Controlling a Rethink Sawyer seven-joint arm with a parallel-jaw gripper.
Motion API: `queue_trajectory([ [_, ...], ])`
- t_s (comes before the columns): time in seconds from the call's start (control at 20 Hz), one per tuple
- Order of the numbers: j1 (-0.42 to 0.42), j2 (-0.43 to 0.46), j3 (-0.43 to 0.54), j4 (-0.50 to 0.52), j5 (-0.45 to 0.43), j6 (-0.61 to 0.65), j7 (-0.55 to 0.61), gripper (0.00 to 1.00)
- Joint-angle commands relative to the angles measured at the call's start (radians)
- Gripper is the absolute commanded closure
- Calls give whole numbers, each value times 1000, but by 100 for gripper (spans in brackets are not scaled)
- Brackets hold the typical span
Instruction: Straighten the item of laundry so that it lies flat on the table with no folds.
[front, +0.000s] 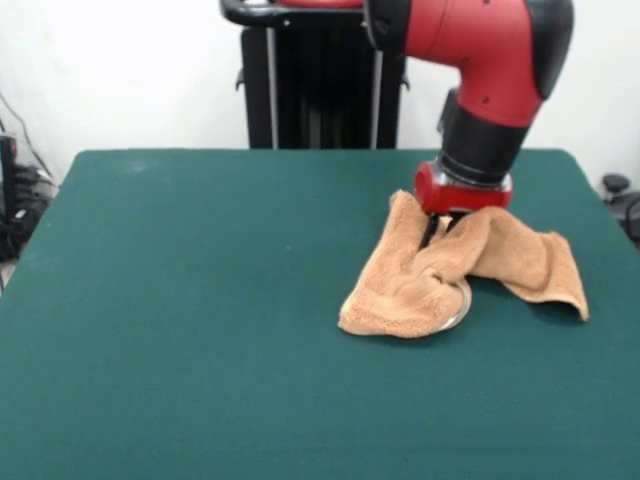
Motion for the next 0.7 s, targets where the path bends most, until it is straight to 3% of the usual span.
queue_trajectory([
  [0.05,-45,180,56,74,-19,-39,183,100],
  [0.7,-65,179,66,90,-23,-57,178,100],
])
